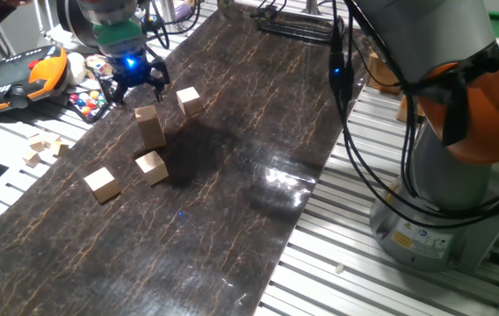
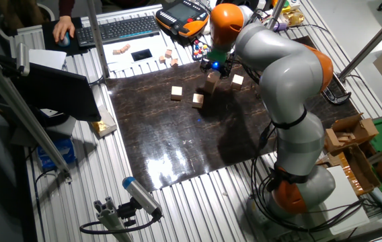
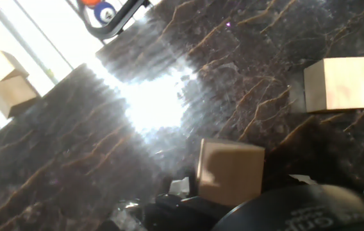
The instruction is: Stack the blocks in a vertical line of five
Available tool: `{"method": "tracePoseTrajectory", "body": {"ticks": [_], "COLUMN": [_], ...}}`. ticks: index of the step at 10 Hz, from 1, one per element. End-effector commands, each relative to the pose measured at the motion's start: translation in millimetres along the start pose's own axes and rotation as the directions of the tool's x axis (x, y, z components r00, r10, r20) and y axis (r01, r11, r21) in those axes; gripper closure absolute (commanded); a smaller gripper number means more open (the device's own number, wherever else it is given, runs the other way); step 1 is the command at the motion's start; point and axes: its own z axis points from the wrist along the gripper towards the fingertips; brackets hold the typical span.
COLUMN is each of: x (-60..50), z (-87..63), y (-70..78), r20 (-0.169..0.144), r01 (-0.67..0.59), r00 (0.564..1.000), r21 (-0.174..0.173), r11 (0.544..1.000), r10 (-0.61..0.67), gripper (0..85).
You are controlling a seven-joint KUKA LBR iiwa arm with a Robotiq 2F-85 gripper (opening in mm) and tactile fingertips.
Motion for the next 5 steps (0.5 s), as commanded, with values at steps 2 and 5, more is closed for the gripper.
{"method": "tracePoseTrajectory", "body": {"ticks": [2,5], "x": [5.2,17.2], "z": [-3.9,-6.3], "y": [6.0,13.8], "r20": [-0.013,-0.01], "r01": [0.025,0.073], "r00": [1.0,0.997], "r21": [-0.003,0.005], "r11": [1.0,0.997], "r10": [-0.025,-0.073], "gripper": [11.0,11.0]}}
